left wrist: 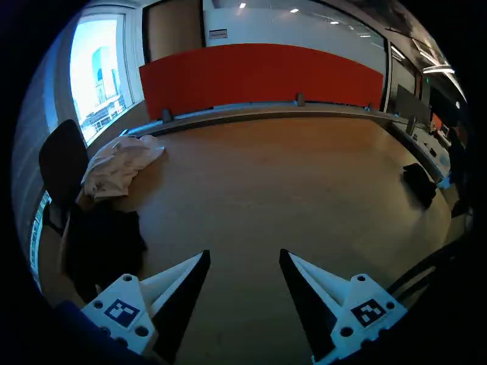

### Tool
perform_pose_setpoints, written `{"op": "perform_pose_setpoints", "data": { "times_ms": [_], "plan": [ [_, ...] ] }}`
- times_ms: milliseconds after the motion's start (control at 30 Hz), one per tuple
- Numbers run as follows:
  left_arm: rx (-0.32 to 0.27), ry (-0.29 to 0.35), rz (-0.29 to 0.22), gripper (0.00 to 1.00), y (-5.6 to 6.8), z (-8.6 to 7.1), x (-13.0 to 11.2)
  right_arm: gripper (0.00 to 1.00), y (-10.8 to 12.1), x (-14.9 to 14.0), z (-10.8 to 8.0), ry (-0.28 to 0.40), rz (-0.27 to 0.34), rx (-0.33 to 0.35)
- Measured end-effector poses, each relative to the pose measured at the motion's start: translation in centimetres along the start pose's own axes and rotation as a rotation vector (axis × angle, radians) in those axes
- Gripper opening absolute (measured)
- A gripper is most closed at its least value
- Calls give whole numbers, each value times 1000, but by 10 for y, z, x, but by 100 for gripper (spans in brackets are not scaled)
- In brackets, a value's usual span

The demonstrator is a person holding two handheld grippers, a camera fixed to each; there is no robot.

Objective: Fold towel

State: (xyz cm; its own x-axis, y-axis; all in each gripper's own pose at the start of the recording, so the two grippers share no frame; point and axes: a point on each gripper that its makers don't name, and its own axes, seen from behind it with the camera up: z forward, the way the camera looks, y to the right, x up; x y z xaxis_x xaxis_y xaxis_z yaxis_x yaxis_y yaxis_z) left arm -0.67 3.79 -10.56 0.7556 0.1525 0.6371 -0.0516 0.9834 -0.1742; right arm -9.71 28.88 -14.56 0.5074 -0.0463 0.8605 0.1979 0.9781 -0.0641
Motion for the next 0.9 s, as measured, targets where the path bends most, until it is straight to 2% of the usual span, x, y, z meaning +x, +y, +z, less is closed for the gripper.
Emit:
{"op": "perform_pose_setpoints", "data": {
  "times_ms": [900],
  "plan": [
    [5, -5, 2, 84, -1, -3, -2, 5, 3, -15, 19, -71, 26, -43]
  ]
}}
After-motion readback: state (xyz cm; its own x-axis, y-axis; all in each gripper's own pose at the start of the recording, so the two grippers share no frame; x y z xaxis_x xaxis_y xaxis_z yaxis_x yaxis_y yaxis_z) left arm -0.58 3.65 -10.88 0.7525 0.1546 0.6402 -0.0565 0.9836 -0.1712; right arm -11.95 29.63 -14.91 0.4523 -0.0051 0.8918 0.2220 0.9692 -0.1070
